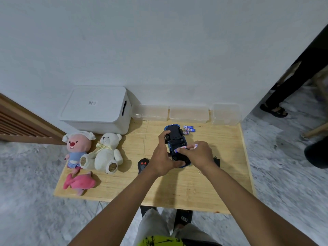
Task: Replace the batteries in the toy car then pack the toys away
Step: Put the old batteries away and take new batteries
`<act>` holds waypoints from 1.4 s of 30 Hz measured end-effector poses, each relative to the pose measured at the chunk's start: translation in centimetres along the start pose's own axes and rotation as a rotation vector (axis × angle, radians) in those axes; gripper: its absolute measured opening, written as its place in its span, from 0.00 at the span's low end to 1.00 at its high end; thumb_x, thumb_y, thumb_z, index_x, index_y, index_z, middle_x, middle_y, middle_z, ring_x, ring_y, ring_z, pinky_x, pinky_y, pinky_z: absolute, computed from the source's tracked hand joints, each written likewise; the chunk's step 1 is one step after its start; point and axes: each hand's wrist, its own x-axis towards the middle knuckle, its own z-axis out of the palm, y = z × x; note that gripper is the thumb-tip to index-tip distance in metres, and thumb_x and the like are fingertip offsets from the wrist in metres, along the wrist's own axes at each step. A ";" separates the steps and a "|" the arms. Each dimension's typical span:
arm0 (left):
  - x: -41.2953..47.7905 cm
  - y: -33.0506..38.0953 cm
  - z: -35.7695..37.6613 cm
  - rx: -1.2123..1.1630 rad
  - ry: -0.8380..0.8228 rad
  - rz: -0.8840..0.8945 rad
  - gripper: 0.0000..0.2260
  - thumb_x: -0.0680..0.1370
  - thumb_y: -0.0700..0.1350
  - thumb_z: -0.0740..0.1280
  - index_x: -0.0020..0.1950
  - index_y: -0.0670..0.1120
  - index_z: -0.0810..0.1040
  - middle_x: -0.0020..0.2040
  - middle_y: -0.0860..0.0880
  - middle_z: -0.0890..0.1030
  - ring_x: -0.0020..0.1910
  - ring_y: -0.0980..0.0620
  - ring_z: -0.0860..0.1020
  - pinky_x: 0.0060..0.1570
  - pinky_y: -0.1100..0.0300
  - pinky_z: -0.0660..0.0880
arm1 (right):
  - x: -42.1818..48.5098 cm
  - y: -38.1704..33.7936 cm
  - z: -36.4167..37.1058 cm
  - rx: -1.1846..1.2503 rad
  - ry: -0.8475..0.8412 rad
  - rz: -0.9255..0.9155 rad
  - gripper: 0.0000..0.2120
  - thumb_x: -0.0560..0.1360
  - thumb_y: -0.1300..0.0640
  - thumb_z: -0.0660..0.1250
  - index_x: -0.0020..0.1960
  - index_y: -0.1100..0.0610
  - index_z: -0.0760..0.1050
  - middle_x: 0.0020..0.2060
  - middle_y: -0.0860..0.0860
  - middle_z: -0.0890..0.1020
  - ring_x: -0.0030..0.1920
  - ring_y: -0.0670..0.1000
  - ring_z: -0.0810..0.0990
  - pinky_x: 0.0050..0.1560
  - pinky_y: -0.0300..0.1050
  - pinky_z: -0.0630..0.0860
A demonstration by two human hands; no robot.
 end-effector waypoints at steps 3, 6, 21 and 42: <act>0.0 0.2 -0.1 -0.003 0.008 -0.015 0.51 0.66 0.38 0.84 0.77 0.57 0.54 0.62 0.63 0.72 0.50 0.51 0.85 0.49 0.55 0.83 | -0.3 -0.3 -0.3 -0.019 0.033 -0.054 0.18 0.65 0.46 0.81 0.46 0.57 0.81 0.43 0.48 0.82 0.43 0.47 0.79 0.33 0.39 0.69; -0.1 0.1 -0.2 -0.010 0.014 -0.022 0.51 0.66 0.38 0.84 0.76 0.58 0.54 0.63 0.59 0.73 0.50 0.48 0.85 0.52 0.50 0.83 | -0.4 -0.4 -0.1 -0.040 0.066 -0.123 0.15 0.67 0.47 0.80 0.44 0.55 0.79 0.43 0.48 0.83 0.43 0.47 0.81 0.34 0.39 0.70; -0.5 -0.3 -0.5 -0.042 -0.041 -0.009 0.51 0.67 0.37 0.83 0.78 0.58 0.53 0.63 0.61 0.73 0.53 0.52 0.84 0.47 0.65 0.81 | 0.1 -1.2 1.3 -0.001 0.025 -0.115 0.15 0.68 0.53 0.79 0.51 0.54 0.79 0.44 0.49 0.84 0.45 0.47 0.83 0.37 0.34 0.73; 0.7 -1.6 -0.8 -0.098 -0.083 -0.053 0.51 0.67 0.38 0.83 0.77 0.62 0.54 0.69 0.52 0.74 0.51 0.48 0.86 0.55 0.48 0.84 | 0.8 -1.4 1.1 -0.163 -0.015 -0.275 0.15 0.83 0.47 0.59 0.55 0.58 0.77 0.46 0.53 0.83 0.45 0.54 0.81 0.41 0.48 0.76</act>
